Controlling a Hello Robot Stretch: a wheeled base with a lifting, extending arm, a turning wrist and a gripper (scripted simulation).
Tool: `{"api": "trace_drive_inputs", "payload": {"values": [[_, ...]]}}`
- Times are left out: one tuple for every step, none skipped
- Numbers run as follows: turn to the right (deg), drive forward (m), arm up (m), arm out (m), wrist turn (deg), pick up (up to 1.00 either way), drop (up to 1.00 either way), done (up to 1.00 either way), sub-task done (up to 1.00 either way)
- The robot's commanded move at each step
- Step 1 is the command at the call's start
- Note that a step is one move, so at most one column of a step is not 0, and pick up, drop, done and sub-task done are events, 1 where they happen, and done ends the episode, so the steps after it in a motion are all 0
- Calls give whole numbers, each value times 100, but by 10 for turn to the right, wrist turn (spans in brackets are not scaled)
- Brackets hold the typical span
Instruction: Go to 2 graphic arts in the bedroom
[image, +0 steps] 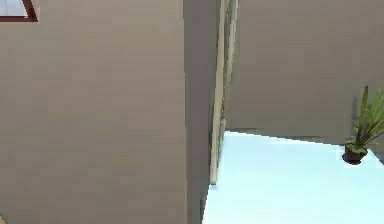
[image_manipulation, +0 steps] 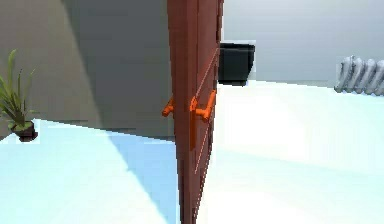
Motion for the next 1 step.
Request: {"api": "trace_drive_inputs", "payload": {"values": [[0, 0, 0, 0, 0, 0, 0, 100, 0]]}}
